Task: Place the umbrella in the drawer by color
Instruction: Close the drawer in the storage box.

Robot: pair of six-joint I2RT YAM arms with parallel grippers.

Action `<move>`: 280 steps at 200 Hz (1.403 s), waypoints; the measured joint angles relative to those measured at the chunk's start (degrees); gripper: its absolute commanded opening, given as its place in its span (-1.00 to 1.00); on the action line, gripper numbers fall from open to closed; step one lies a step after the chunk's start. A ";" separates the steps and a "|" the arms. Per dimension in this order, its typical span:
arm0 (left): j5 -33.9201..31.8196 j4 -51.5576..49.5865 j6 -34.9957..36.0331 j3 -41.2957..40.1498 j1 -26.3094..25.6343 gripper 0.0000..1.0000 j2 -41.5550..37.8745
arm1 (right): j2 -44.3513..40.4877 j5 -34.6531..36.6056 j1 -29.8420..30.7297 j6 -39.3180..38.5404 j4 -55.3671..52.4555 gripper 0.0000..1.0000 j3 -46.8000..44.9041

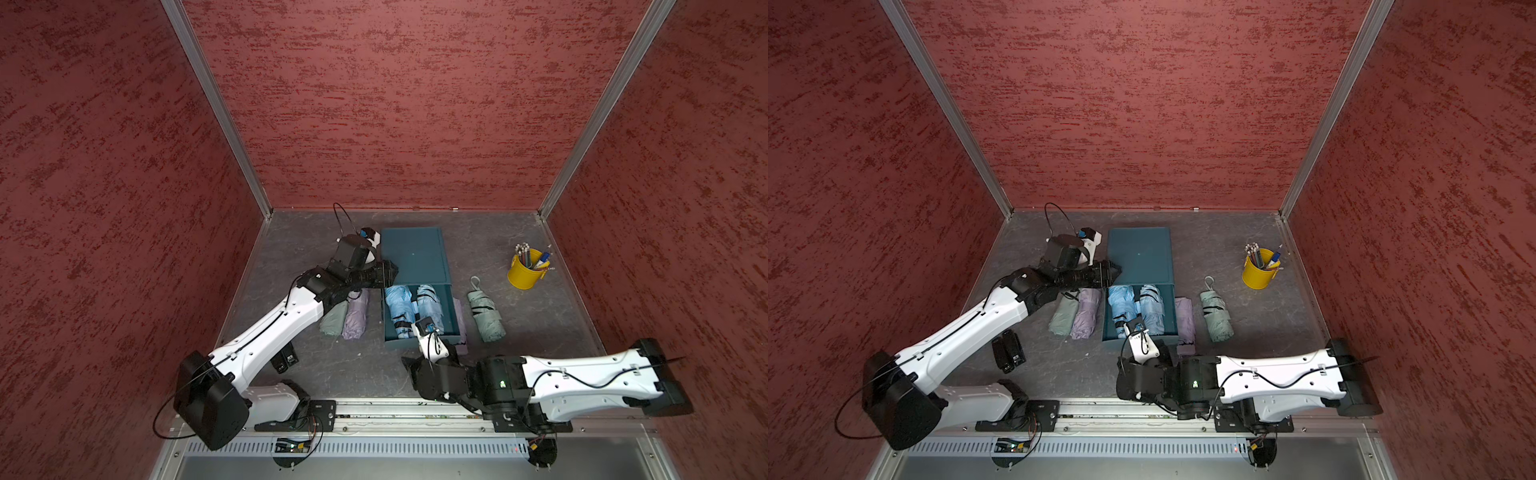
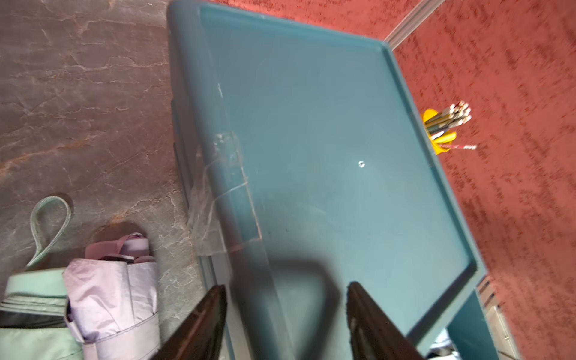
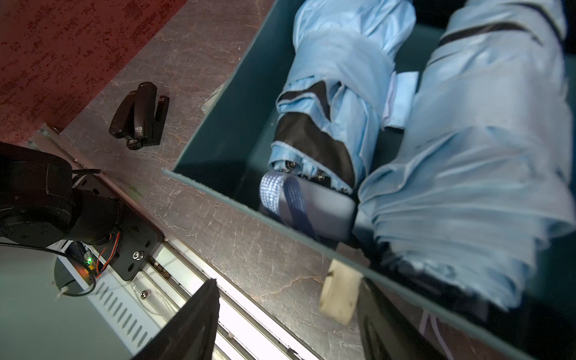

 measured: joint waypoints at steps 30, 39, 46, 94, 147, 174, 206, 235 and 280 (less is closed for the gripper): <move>-1.11 0.83 0.83 0.46 0.00 0.03 0.61 | 1.25 -1.03 -2.78 -0.61 2.99 0.37 0.00; -1.40 0.98 1.14 0.46 -0.04 -0.01 0.66 | 1.29 -1.46 -4.11 -0.87 4.17 0.35 0.00; -1.57 1.09 1.25 0.48 -0.11 -0.03 0.70 | 1.31 -2.01 -5.44 -1.27 5.31 0.32 -0.02; -3.37 0.76 2.19 0.90 -0.94 -0.12 0.79 | 1.73 -2.58 -11.06 -3.96 9.90 0.03 0.50; -4.13 0.76 2.86 1.01 -1.07 -0.15 0.81 | 3.41 -2.49 -16.85 -4.57 10.91 -0.43 0.70; -4.33 0.59 3.30 1.11 -1.22 -0.15 0.81 | 4.28 -3.74 -20.59 -5.68 14.19 -0.45 0.68; -4.98 0.48 3.93 1.20 -1.44 -0.15 0.81 | 5.90 -6.78 -25.53 -6.45 19.04 -0.32 0.63; -5.18 0.46 4.39 1.20 -1.66 -0.14 0.79 | 7.45 -8.28 -27.69 -6.27 23.82 0.29 0.63; -5.35 -0.74 5.20 1.20 -1.77 -0.11 0.00 | 8.00 -10.36 -28.33 -5.33 26.84 0.37 0.17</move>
